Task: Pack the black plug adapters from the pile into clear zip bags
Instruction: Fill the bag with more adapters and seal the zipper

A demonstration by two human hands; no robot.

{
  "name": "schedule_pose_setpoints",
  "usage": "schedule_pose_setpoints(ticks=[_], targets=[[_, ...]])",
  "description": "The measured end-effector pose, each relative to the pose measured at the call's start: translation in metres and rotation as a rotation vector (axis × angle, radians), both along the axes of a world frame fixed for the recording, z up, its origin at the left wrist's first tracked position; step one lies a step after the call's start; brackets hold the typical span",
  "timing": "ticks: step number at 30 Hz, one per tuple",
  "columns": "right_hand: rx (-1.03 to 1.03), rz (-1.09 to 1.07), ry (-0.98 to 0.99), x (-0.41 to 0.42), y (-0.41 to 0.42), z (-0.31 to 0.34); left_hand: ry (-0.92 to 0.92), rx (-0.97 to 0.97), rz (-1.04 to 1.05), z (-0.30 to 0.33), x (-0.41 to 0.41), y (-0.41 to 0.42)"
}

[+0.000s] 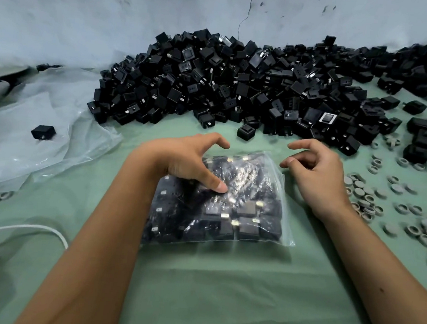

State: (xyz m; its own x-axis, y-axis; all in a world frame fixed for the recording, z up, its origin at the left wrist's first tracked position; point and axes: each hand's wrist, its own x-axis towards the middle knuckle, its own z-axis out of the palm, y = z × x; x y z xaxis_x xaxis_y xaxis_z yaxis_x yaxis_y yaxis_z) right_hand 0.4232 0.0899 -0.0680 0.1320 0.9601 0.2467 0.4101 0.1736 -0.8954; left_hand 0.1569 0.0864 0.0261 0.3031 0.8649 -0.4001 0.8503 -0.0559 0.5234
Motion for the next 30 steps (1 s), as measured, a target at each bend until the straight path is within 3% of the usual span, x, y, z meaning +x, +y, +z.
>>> schedule_pose_setpoints(ticks=[7,15,20,30], targets=[[-0.01,0.0,0.004,0.0,0.0,0.001,-0.142,0.099,0.236,-0.012,0.003,0.012],[-0.02,-0.005,0.003,-0.001,0.0,0.001,-0.07,0.062,0.069,-0.007,0.019,0.011],[-0.026,-0.004,0.011,-0.001,-0.001,0.003,-0.212,0.096,0.158,-0.01,0.027,0.014],[-0.03,-0.006,0.007,-0.001,-0.001,0.003,-0.311,0.077,0.182,-0.017,0.037,0.018]])
